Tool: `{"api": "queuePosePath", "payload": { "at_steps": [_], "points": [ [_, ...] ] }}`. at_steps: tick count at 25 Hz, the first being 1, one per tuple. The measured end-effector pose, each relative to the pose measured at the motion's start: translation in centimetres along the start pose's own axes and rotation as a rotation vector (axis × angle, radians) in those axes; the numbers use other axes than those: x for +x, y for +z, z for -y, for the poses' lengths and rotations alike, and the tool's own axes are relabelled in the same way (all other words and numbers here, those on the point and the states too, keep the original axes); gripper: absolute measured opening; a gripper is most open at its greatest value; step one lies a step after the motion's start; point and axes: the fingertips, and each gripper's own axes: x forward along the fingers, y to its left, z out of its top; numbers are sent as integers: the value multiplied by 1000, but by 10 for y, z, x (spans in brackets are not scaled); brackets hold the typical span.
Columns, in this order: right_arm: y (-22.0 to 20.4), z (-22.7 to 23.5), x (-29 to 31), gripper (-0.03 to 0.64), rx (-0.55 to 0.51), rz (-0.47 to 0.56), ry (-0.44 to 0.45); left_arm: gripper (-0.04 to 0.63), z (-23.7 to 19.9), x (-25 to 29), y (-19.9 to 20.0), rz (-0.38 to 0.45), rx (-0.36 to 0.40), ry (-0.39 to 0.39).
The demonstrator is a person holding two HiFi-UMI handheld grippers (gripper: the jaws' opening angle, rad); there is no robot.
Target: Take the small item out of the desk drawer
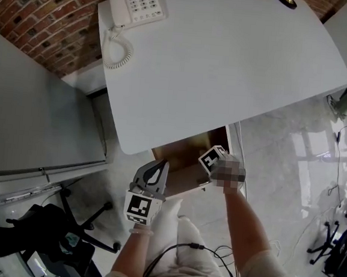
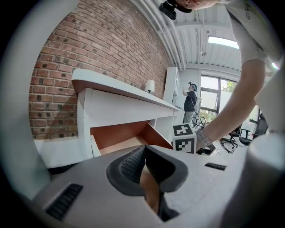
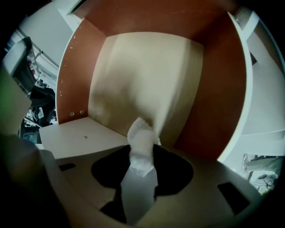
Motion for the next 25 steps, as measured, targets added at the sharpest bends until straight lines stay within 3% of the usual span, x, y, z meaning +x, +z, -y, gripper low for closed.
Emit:
{"api": "queuePosePath", "payload": {
  "at_steps": [19,25],
  "points": [
    [4,-21,-98,164,73,258,9,5,20,-38,43,-9,-15,-6],
    [-6,-30,-125,164,108,284,29,5,21,-54,56,-1,-10,19]
  ]
}}
